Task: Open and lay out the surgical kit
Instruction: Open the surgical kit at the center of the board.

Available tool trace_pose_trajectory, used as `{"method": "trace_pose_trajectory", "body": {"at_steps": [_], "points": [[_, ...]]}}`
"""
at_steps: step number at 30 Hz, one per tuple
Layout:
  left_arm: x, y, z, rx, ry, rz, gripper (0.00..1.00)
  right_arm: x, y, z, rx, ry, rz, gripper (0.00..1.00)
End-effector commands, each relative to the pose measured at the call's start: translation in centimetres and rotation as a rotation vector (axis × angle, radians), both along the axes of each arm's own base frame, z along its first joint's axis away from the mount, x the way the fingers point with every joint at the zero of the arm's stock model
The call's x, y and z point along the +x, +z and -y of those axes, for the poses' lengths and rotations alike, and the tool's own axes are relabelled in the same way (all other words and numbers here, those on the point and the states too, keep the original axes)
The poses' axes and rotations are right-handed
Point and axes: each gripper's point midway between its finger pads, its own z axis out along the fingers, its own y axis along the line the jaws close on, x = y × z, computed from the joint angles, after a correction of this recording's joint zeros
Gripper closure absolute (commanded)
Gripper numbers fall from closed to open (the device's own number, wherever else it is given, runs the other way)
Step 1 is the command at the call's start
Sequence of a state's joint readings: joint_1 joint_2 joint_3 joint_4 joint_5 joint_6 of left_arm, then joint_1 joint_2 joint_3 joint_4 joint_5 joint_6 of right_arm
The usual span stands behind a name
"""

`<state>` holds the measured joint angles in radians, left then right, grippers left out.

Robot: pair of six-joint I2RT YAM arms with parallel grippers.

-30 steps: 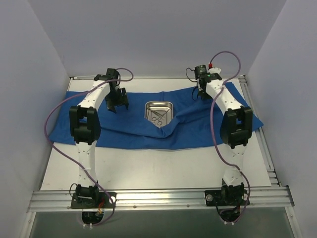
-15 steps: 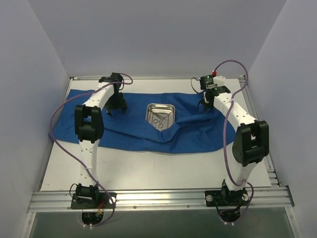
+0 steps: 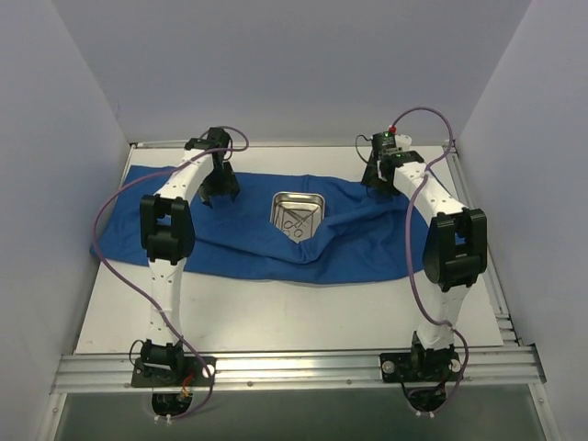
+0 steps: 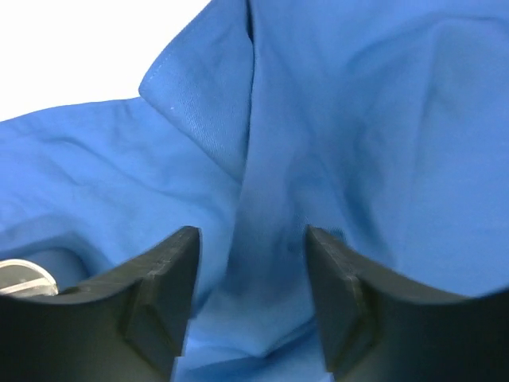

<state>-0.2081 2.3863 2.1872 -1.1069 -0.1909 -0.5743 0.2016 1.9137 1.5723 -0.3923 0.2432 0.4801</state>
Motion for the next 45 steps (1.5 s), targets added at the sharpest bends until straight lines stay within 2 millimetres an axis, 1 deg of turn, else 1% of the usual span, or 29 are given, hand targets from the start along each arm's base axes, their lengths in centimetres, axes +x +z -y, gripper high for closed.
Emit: {"method": "trace_pose_trajectory", "body": {"at_steps": [1,2,3,4,5,6,7,8,9,10,12,14,17,22,23,25,27,29,30,33,34,35,36,38,39,40,41,43,45], "points": [[1.3,2.8,0.8,-0.044,0.012,0.113,0.24,1.3,2.5,0.7,0.027,0.029,0.038,0.43],[1.9,3.5,1.3,-0.067,0.003,0.154,0.25,1.8,3.3,0.8,0.035,0.033,0.061,0.39],[2.0,3.4,1.4,-0.073,0.001,0.156,0.25,2.3,3.7,1.2,0.037,0.025,0.080,0.38],[2.0,3.4,1.4,-0.074,-0.001,0.149,0.25,2.8,3.6,2.2,0.034,0.003,0.077,0.37],[1.9,2.4,1.4,-0.068,-0.007,0.122,0.25,3.2,3.8,2.9,0.035,-0.013,0.079,0.35],[1.9,2.2,1.4,-0.066,-0.009,0.109,0.26,3.8,4.7,3.4,0.038,-0.020,0.091,0.35],[1.8,2.5,1.5,-0.062,-0.013,0.092,0.25,4.3,4.0,4.0,0.036,-0.032,0.074,0.34],[1.6,1.4,1.4,-0.054,-0.010,0.060,0.25,4.7,4.2,5.2,0.032,-0.053,0.072,0.34],[1.6,1.1,1.4,-0.044,-0.008,0.049,0.25,5.3,5.1,5.7,0.030,-0.058,0.086,0.34],[1.5,1.2,1.3,-0.039,-0.005,0.042,0.25,5.6,4.4,6.2,0.028,-0.065,0.070,0.33],[1.5,0.8,1.1,-0.029,0.004,0.031,0.25,6.0,5.0,7.2,0.030,-0.079,0.074,0.33],[1.6,0.3,1.2,-0.029,0.010,0.025,0.25,6.1,4.9,7.7,0.028,-0.083,0.068,0.33],[1.8,-0.3,1.5,-0.037,0.004,0.014,0.26,5.7,4.8,7.8,0.015,-0.076,0.062,0.33],[1.1,-1.1,1.6,-0.026,-0.009,-0.026,0.31,4.7,4.3,8.0,0.018,-0.082,0.052,0.33],[1.1,-0.9,1.7,-0.028,-0.014,-0.021,0.32,4.4,3.8,8.0,0.016,-0.083,0.041,0.33],[0.8,-1.2,1.8,-0.027,-0.017,-0.029,0.32,4.3,3.7,8.0,0.021,-0.082,0.043,0.33],[0.8,-1.5,1.8,-0.027,-0.022,-0.035,0.37,4.1,3.4,7.9,0.024,-0.079,0.035,0.33],[0.5,-1.8,1.9,-0.027,-0.026,-0.050,0.46,4.0,3.3,7.8,0.028,-0.077,0.032,0.33],[0.4,-1.9,1.8,-0.027,-0.024,-0.055,0.48,3.9,3.3,7.7,0.028,-0.076,0.032,0.33],[0.6,-1.3,1.8,-0.026,-0.024,-0.030,0.56,3.5,3.0,7.6,0.030,-0.072,0.020,0.34],[0.4,-1.0,1.7,-0.026,-0.026,-0.025,0.60,3.4,2.8,7.6,0.030,-0.072,0.015,0.34],[0.4,-0.9,1.7,-0.027,-0.029,-0.023,0.65,3.2,2.6,7.6,0.032,-0.070,0.007,0.34],[0.5,-0.9,1.8,-0.034,-0.032,-0.012,0.74,3.0,2.3,7.6,0.034,-0.073,0.000,0.34],[0.3,-1.0,1.9,-0.038,-0.040,-0.019,0.83,2.7,1.9,7.3,0.050,-0.065,-0.017,0.34],[0.2,-1.0,2.0,-0.044,-0.045,-0.022,0.91,2.7,1.8,7.2,0.056,-0.066,-0.021,0.34],[0.1,-1.1,2.1,-0.049,-0.048,-0.025,0.95,2.6,1.7,7.0,0.065,-0.061,-0.024,0.34],[0.1,-1.1,2.1,-0.051,-0.053,-0.025,0.97,2.6,1.7,6.9,0.070,-0.058,-0.027,0.34],[0.2,-0.6,2.3,-0.061,-0.063,-0.014,0.98,2.7,1.4,6.7,0.083,-0.057,-0.036,0.33],[0.1,-0.3,2.2,-0.064,-0.072,0.000,0.98,2.3,0.7,7.1,0.069,-0.076,-0.080,0.33]]}}
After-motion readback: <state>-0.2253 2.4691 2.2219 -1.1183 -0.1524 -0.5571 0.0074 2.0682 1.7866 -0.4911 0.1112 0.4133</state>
